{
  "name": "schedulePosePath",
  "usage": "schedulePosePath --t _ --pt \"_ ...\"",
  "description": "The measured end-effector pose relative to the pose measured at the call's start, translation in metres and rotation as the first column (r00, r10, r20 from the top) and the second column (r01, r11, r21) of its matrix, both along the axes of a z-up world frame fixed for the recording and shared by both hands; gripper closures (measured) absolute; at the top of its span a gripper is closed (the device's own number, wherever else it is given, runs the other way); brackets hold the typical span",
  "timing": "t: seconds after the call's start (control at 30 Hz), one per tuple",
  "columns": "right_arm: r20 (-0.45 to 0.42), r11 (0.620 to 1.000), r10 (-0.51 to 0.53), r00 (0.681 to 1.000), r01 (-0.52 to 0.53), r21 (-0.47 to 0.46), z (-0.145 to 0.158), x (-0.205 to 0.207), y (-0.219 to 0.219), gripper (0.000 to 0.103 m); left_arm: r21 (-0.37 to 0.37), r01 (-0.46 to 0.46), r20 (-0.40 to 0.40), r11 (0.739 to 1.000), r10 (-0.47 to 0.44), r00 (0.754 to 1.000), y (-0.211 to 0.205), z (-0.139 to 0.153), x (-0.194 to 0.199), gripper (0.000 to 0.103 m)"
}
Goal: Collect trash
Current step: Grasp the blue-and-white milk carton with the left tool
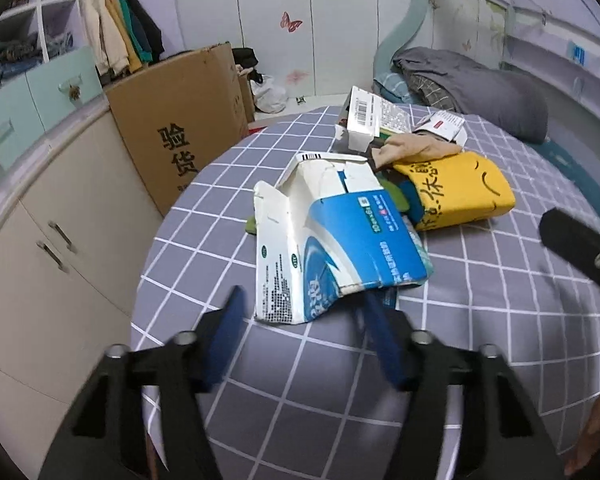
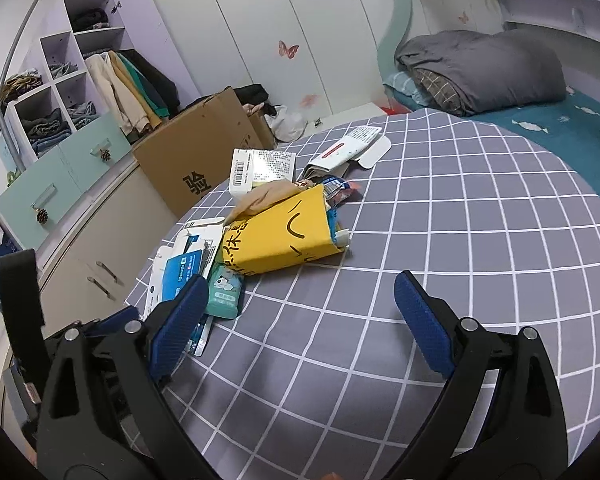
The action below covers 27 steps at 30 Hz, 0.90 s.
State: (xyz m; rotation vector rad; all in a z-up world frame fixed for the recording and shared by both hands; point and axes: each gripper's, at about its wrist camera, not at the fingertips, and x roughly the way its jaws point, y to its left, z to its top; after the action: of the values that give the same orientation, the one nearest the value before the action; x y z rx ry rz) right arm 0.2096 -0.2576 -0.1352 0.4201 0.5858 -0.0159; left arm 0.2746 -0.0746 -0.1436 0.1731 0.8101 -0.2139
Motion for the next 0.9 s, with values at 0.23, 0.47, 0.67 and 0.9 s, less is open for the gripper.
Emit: schedulePosePath --t 0.23,0.47,0.67,0.9 --pt "-0.018 0.999 0.031 0.999 -0.031 -0.023 -0.003 0.007 0.008 0.011 -0.178 -0.033 -0.041 0.983 0.026 0.999 0.023 0.001 0.008 0.070" --pt "-0.048 0.994 0.076 0.996 -0.080 -0.078 -0.003 0.016 0.026 0.011 -0.336 -0.069 -0.056 0.939 0.053 0.997 0.045 0.001 0.001 0.073" --pt "-0.054 0.988 0.105 0.993 -0.110 -0.109 -0.001 0.022 0.037 0.011 -0.405 -0.152 -0.091 0.902 0.126 0.988 0.072 -0.008 0.000 0.073" --pt "-0.071 0.978 0.131 0.989 -0.141 -0.152 0.000 0.034 0.056 0.011 -0.363 -0.205 -0.121 0.909 0.172 0.978 0.066 -0.017 0.011 0.076"
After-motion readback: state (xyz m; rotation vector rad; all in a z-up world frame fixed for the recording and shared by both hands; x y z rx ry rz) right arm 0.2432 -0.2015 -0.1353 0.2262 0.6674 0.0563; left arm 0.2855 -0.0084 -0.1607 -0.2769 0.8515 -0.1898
